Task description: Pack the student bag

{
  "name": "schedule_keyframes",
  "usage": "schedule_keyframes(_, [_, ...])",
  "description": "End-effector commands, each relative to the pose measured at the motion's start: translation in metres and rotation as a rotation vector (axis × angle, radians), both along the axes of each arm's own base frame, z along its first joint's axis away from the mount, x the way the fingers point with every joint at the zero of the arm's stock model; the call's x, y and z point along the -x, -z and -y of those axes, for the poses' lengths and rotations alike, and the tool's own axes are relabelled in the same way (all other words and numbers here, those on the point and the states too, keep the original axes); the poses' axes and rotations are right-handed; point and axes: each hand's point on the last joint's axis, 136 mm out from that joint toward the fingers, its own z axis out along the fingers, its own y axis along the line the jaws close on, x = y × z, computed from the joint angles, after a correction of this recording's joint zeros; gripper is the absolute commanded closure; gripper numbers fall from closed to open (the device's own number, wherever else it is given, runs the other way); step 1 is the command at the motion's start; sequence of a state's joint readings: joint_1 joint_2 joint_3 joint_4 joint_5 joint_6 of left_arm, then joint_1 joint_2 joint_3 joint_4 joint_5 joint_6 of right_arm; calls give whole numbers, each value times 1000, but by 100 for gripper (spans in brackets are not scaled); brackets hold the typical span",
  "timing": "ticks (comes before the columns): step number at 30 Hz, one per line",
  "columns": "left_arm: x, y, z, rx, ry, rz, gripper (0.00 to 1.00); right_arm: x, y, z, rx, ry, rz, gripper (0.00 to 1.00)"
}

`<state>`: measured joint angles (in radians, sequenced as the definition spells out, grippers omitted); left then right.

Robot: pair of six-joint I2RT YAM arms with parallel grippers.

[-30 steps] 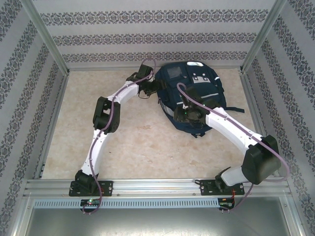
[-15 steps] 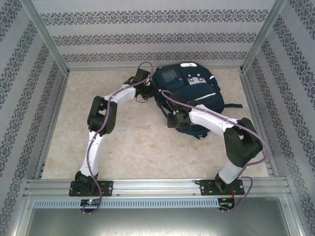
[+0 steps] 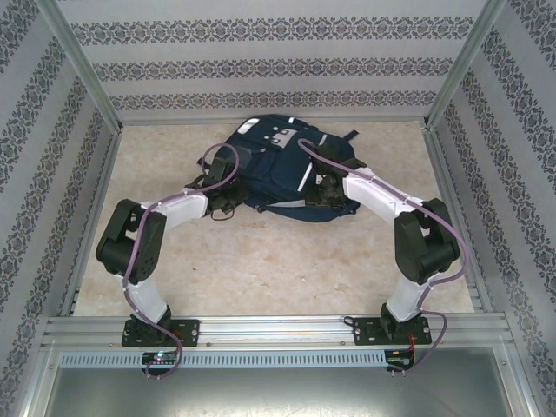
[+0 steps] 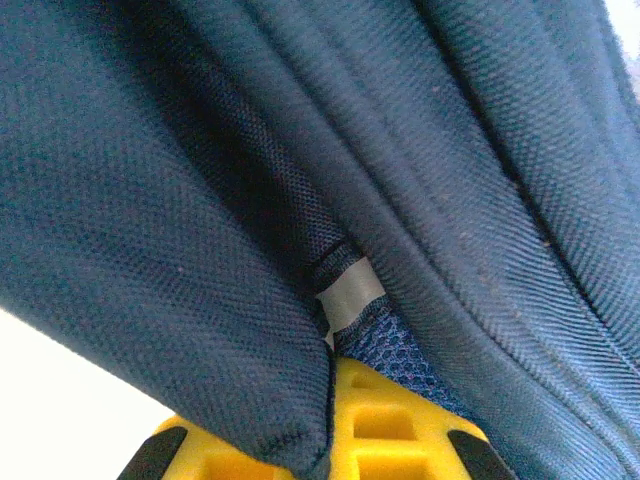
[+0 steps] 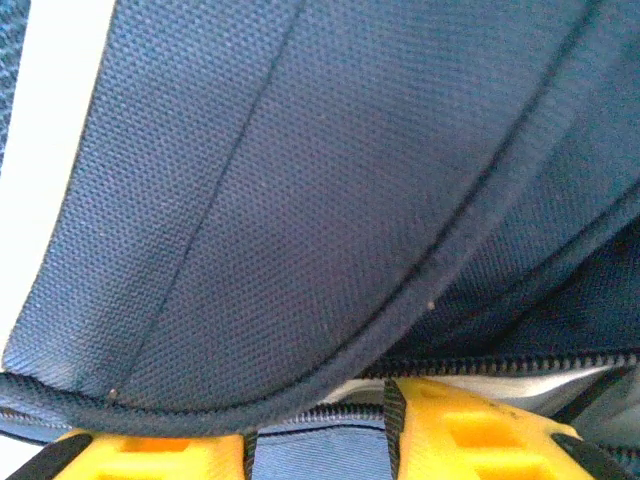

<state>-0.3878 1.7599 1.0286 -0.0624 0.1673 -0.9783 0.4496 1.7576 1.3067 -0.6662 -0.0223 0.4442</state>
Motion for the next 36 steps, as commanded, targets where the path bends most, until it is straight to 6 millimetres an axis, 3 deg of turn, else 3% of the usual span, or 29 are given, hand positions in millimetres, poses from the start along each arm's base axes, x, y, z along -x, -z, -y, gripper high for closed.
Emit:
schedule_keyframes(1, [39, 9, 20, 39, 12, -88, 100, -17, -35, -31, -75, -85, 194, 60])
schedule_keyframes(7, [35, 12, 33, 54, 39, -92, 100, 18, -31, -81, -2, -209, 312, 60])
schedule_keyframes(14, [18, 39, 43, 34, 58, -78, 100, 32, -4, -118, 18, -261, 273, 65])
schedule_keyframes(25, [14, 69, 48, -48, 77, -49, 100, 37, 19, -141, -21, -275, 194, 72])
schedule_keyframes(36, [16, 71, 50, -33, 66, -59, 100, 25, 51, -145, -86, -41, 156, 69])
